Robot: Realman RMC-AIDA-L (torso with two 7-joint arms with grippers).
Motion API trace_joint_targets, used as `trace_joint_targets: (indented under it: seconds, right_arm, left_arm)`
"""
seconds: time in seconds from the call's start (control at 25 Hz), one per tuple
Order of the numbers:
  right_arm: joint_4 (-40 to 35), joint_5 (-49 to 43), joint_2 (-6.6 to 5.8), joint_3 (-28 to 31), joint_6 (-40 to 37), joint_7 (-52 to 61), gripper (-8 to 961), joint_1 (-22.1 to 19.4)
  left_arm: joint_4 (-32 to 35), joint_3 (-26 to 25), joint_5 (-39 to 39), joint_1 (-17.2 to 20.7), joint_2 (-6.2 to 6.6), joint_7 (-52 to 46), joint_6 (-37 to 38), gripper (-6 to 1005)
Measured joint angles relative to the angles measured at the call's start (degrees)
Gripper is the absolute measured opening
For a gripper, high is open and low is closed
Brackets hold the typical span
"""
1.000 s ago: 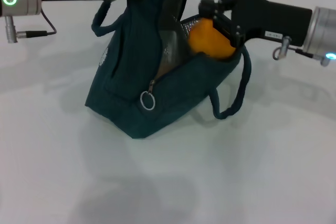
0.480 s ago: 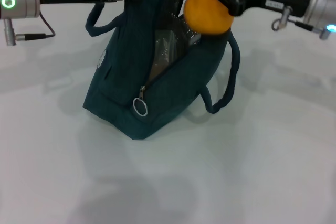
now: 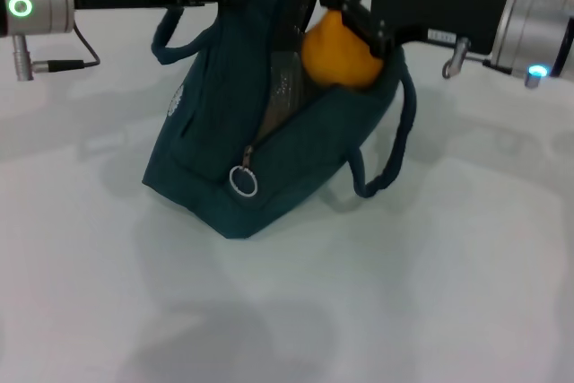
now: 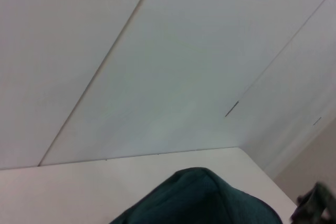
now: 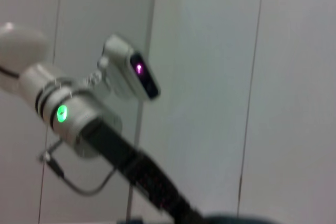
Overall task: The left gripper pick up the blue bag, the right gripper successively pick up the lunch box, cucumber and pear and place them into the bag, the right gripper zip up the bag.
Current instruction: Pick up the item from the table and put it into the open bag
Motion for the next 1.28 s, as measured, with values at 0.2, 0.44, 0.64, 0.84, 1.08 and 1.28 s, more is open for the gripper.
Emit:
trace_joint_targets:
  seconds: [0.2, 0.44, 0.64, 0.84, 1.08, 1.28]
  right_arm:
    - [2.9, 0.0, 0.11, -1.0, 0.3, -1.1, 58, -0.9]
    - [2.8, 0.3, 0.07, -2.5, -4.3, 2.1, 61, -2.2]
    - [2.3, 0.1, 0.04, -2.7, -7.0, 4.8, 63, -1.5]
    - [2.1, -0.1, -0.25, -3.1, -3.1, 7.3, 65, -1.5]
    - [2.0, -0.3, -0.31, -7.0, 2.1, 12.9, 67, -1.6]
    - [-0.2, -0.2, -0.04, -10.2, 3.7, 14.6, 69, -2.5]
  left_arm:
    - [-0.6, 0.0, 0.0, 0.0, 0.32, 0.1, 0.0, 51]
    - [-1.1, 0.0, 0.0, 0.1, 0.52, 0.5, -0.1, 51]
    - [-1.1, 0.0, -0.1, 0.1, 0.51, 0.7, -0.1, 51]
    - [-1.5, 0.0, -0.3, 0.2, 0.51, 0.8, -0.1, 50]
    - [-2.7, -0.1, -0.4, 0.2, 0.51, 1.1, -0.1, 50]
    - [-3.0, -0.1, -0.4, 0.2, 0.49, 1.4, -0.5, 50]
